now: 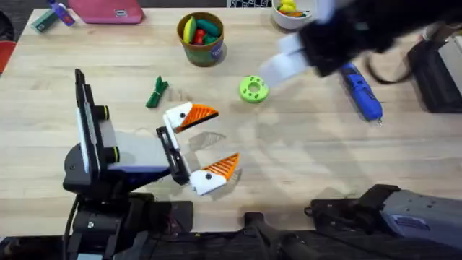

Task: Pick up the gripper from the table and insert it into the empty holder that is missing its gripper. Then pick up a screw, insert it into the mounting hole, and use the screwdriver to tighten it. Finally, clean up the table by picking up the vegetable and placing it into the bucket.

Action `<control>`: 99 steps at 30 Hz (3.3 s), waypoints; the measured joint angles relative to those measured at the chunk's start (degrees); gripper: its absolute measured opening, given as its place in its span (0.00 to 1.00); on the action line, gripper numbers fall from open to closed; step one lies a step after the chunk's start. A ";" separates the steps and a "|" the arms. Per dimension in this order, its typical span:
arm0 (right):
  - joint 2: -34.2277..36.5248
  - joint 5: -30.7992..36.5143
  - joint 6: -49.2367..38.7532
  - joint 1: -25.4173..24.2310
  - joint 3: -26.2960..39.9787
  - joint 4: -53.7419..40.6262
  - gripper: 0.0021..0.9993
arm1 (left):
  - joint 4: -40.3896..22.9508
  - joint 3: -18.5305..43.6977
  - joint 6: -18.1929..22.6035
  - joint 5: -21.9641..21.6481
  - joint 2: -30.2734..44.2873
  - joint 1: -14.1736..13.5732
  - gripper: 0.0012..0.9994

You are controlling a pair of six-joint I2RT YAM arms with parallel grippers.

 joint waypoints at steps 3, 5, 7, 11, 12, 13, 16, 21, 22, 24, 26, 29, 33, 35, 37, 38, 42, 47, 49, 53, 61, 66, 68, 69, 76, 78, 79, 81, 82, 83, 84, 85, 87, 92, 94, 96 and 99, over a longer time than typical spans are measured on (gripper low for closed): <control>-2.63 0.55 1.23 -5.05 -1.45 -2.53 0.99 | 0.00 0.00 0.02 0.00 0.00 0.00 0.99; -3.07 1.07 1.59 -7.49 -1.74 -3.68 0.99 | 0.00 0.00 0.02 0.00 0.00 0.00 0.99; -2.98 1.65 1.85 -9.60 -2.13 -4.22 0.99 | 0.00 0.00 0.02 0.00 0.00 0.00 0.99; -2.81 2.57 2.38 -12.50 -3.08 -4.28 0.99 | 0.00 0.00 0.00 0.01 0.00 0.00 0.99; -2.89 2.65 2.46 -12.97 -3.54 -3.93 0.99 | 0.00 0.00 0.02 0.02 0.00 0.00 0.99; -3.06 2.81 2.49 -13.42 -4.38 -3.27 0.99 | 0.00 0.00 0.02 0.01 0.00 0.00 0.99; -4.57 3.05 2.54 -14.62 -8.80 -0.68 0.99 | 0.00 0.00 0.02 0.02 0.00 0.00 0.99; -9.47 3.32 3.37 -16.31 -16.45 2.25 0.99 | 0.00 0.00 0.02 0.02 0.00 0.00 0.99; -10.19 3.40 3.58 -16.57 -16.79 2.53 0.99 | 0.00 0.00 0.02 0.02 0.00 0.00 0.99; -11.22 3.42 3.78 -17.09 -16.88 3.00 0.99 | 0.00 0.00 0.02 0.00 0.00 0.00 0.99; -11.64 3.42 3.85 -17.64 -16.88 2.70 0.99 | 0.00 0.00 0.02 0.00 0.00 0.00 0.99; -11.64 3.42 3.95 -18.66 -16.99 2.14 0.99 | 0.00 0.00 0.02 0.00 0.00 0.00 0.99; -11.64 3.42 3.97 -20.58 -17.01 2.10 0.99 | 0.00 0.00 -0.01 0.02 0.00 0.00 0.67; -11.64 3.42 3.97 -21.93 -17.01 2.12 0.99 | 0.00 0.00 0.04 0.02 0.00 0.00 0.34; -11.64 3.42 3.96 -23.80 -17.01 2.21 0.99 | 0.01 0.00 0.15 0.02 0.00 0.00 0.05; -11.64 3.42 3.93 -24.82 -17.01 2.51 0.99 | 0.02 0.00 0.38 0.02 0.00 0.00 0.01; -10.83 3.40 0.80 -29.22 -17.01 4.54 0.99 | 0.00 0.00 0.39 0.02 0.00 0.00 0.01; -4.87 3.40 -3.81 -33.85 -15.54 5.05 0.99 | 0.00 0.00 0.39 0.02 0.00 0.00 0.01; -0.98 3.40 -5.45 -35.91 -13.21 4.97 0.99 | 0.02 0.00 0.39 0.02 0.00 0.00 0.01; 5.49 3.41 -9.25 -39.92 -9.32 6.29 0.99 | 0.00 0.00 0.39 0.02 0.00 0.00 0.01; 17.05 3.42 -17.14 -45.44 -8.81 12.94 0.99 | 0.00 0.00 0.39 0.02 0.00 0.00 0.01; 22.64 3.44 -21.93 -45.79 -8.81 15.63 0.99 | 0.01 0.00 0.39 0.02 0.00 0.00 0.01; 24.01 3.63 -23.75 -45.77 -8.81 16.73 0.99 | 0.00 0.00 0.39 0.02 0.00 0.00 0.01; 24.60 3.91 -24.48 -45.77 -8.81 17.58 0.99 | 0.00 0.00 0.39 0.02 0.00 0.00 0.01; 28.12 5.39 -26.56 -46.30 -8.81 20.62 0.96 | 0.01 0.00 0.39 0.02 0.00 0.00 0.01; 29.39 5.51 -26.78 -46.74 -8.81 20.59 0.94 | 0.00 0.00 0.39 0.02 0.00 0.00 0.01; 30.10 5.56 -26.81 -46.95 -8.81 20.53 0.93 | 0.01 0.00 0.39 0.02 0.00 0.00 0.01; 31.18 5.61 -27.04 -47.22 -8.81 20.52 0.92 | 0.00 0.00 0.39 0.02 0.00 0.00 0.01; 31.59 5.64 -27.18 -47.31 -8.81 20.57 0.90 | 0.00 0.00 0.39 0.02 0.00 0.00 0.01; 31.96 5.75 -27.21 -47.35 -8.81 20.77 0.87 | 0.00 0.00 0.39 0.02 0.00 0.00 0.01; 32.21 5.81 -27.33 -47.35 -8.81 21.04 0.81 | 0.00 0.00 0.39 0.02 0.00 0.00 0.01; 32.51 5.82 -27.33 -47.35 -8.81 21.36 0.74 | 0.00 0.00 0.39 0.02 0.00 0.00 0.01; 33.21 5.67 -27.39 -47.32 -8.81 21.60 0.62 | 0.00 0.00 0.39 0.02 0.00 0.00 0.01; 34.42 5.59 -27.91 -47.28 -8.00 21.86 0.12 | 0.00 0.00 0.39 0.02 0.00 0.00 0.01; 34.70 5.61 -27.54 -47.28 -7.72 21.88 0.02 | 0.02 0.00 0.39 0.02 0.00 0.00 0.01; 34.70 5.71 -27.61 -47.28 -7.65 21.84 0.02 | 0.00 0.00 0.39 0.02 0.00 0.00 0.01; 34.70 5.76 -27.61 -47.26 -7.65 21.81 0.02 | 0.00 0.00 0.39 0.02 0.00 0.00 0.01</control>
